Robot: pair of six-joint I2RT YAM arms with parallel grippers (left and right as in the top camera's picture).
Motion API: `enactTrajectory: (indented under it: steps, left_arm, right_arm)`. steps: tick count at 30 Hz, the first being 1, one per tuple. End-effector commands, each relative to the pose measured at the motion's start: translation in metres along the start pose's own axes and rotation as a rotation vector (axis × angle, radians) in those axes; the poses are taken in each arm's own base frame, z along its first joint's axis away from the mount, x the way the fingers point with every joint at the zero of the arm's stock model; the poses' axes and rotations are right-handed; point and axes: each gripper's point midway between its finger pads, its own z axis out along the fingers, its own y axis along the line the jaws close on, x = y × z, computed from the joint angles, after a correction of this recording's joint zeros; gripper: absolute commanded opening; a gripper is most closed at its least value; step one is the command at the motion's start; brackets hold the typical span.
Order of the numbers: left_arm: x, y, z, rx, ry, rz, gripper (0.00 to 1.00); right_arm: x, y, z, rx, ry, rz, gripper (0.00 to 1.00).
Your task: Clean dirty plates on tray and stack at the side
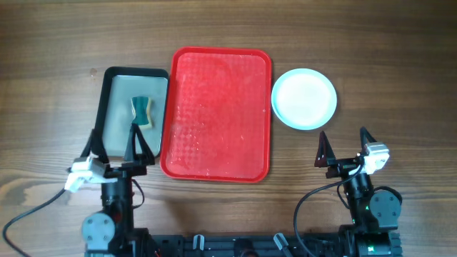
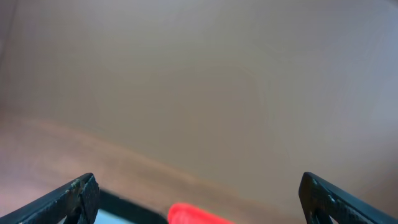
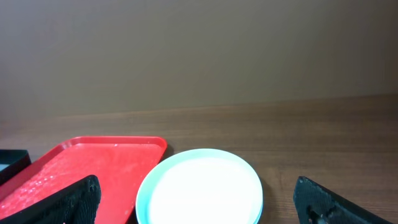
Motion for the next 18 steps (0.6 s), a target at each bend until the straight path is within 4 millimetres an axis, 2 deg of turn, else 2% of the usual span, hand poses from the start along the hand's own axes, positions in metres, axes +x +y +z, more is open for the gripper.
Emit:
enactTrajectory:
  steps: [1,9,13,18]
  left_arm:
    - [0.013,0.006,0.000,-0.007,0.015,-0.034,1.00]
    - [0.053,0.026,-0.001,-0.060,0.124,-0.021,1.00]
    - [0.065,0.031,-0.003,-0.080,0.174,0.025,1.00]
    - [0.083,0.024,-0.007,0.009,0.260,0.302,1.00]
  right_arm:
    - [-0.003,0.002,-0.001,-0.013,-0.012,-0.016,1.00]
    - [-0.003,0.002,-0.001,-0.013,-0.012,-0.016,1.00]
    - [-0.003,0.002,-0.001,-0.013,-0.012,-0.015,1.00]
    - [-0.003,0.002,-0.001,-0.013,-0.012,-0.016,1.00]
